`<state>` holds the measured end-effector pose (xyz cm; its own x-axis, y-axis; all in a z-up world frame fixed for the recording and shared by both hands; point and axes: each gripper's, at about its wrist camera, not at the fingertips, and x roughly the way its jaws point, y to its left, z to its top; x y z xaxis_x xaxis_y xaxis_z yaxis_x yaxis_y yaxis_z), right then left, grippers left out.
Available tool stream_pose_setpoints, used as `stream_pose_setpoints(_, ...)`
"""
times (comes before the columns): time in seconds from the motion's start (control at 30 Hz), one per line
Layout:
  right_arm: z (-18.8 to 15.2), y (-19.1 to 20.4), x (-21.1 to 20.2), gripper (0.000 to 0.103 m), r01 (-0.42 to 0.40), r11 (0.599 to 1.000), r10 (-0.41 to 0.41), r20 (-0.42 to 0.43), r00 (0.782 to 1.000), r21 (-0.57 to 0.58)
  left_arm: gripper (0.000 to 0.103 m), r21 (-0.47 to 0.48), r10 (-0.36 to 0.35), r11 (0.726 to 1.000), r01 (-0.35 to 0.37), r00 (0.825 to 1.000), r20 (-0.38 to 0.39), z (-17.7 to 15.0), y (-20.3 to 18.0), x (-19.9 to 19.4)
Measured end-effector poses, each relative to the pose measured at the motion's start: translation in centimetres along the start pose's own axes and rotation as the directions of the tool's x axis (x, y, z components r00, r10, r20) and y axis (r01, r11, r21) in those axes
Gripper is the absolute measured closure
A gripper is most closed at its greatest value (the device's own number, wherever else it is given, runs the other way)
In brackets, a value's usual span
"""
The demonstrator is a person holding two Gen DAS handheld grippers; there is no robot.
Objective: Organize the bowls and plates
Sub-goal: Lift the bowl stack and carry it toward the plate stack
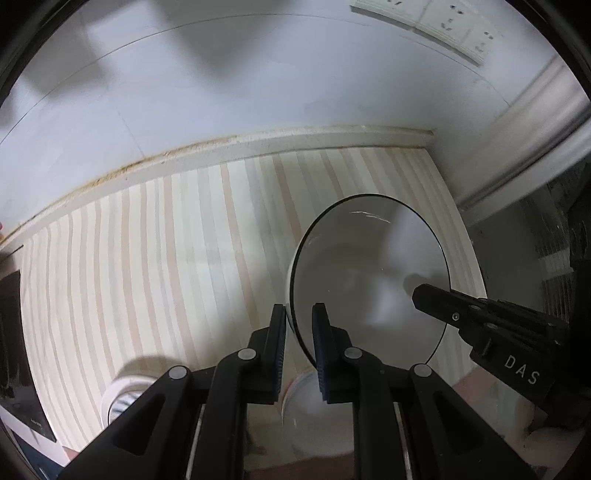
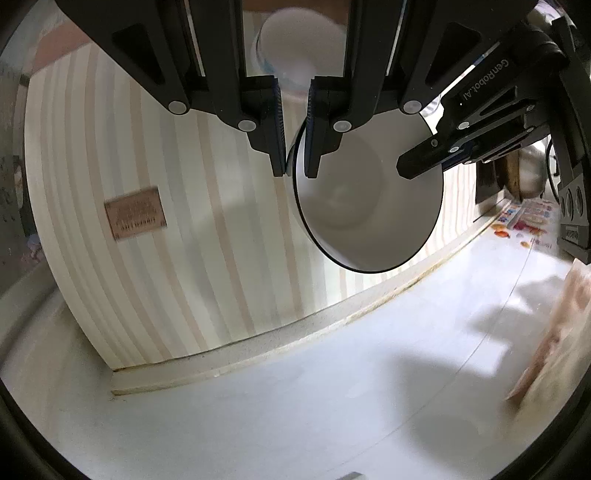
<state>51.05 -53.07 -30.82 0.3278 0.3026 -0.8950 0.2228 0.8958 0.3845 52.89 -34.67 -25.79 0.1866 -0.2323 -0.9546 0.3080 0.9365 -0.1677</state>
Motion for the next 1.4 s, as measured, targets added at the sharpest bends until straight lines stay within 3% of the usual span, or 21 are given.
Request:
stream_pose_setpoints(0.23, -5.3, 0.6, -1.6, 0.091, -0.01, 1.0, 0.01, -0.017, 1.0, 0.006, 0.091, 0.023, -0.015, 1.0, 0.015, 0.999, -0.034, -4.1, 0.4, -0.8)
stream_pose_setpoints(0.53, -10.5, -0.5, 0.3, 0.091, 0.002, 0.999, 0.002, -0.091, 0.996, 0.038, 0.091, 0.025, -0.021, 0.999, 0.024, 0.993, -0.119, -8.0, 0.6, 1.2)
stream_pose_setpoints(0.93, -12.4, -2.1, 3.0, 0.09, 0.037, 0.997, -0.027, -0.152, 0.988, 0.063, 0.091, 0.053, 0.012, 0.999, -0.003, 0.983, -0.181, -9.7, 0.0, 4.6)
stream_pose_setpoints(1.4, -12.1, -2.5, 4.2, 0.089, 0.059, 0.995, -0.043, -0.189, 0.981, 0.078, 0.091, 0.092, 0.059, 0.995, -0.041, 0.976, -0.208, -9.7, -0.5, 6.2)
